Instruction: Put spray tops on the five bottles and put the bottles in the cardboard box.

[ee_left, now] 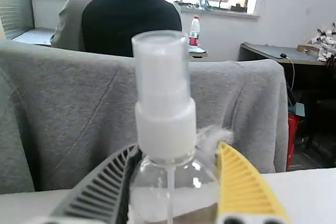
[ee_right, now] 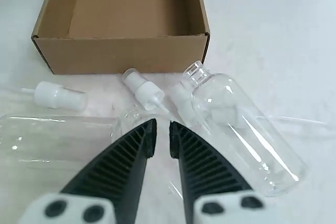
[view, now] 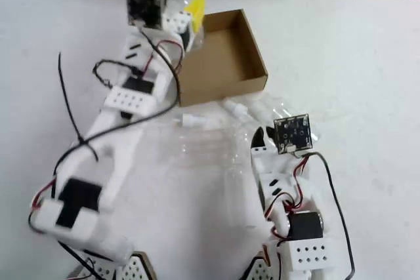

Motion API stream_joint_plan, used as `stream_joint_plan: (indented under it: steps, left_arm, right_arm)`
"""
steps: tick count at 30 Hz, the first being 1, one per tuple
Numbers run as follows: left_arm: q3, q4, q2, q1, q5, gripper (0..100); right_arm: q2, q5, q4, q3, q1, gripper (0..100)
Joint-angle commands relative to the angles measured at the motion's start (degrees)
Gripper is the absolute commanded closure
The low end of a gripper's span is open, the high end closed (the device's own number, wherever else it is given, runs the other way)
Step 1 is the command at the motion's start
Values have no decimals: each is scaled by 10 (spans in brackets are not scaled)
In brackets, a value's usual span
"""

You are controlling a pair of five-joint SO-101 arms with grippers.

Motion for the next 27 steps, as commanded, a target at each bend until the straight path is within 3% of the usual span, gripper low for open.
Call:
stream_joint_plan:
  steps: [1, 9, 14, 27]
  left_arm:
    - [-131, -19, 101, -17, 24, 980]
    - [-342, -20, 340, -41, 22, 980]
    - [-428, -20, 443, -58, -17, 980]
    - [-467, -61, 494, -62, -31, 980]
  right_arm:
    - [-5, 1, -12, -3, -3, 981]
    - [-5, 1, -12, -2, -3, 981]
    - [-5, 1, -12, -2, -3, 981]
    - [-5, 1, -12, -2, -2, 981]
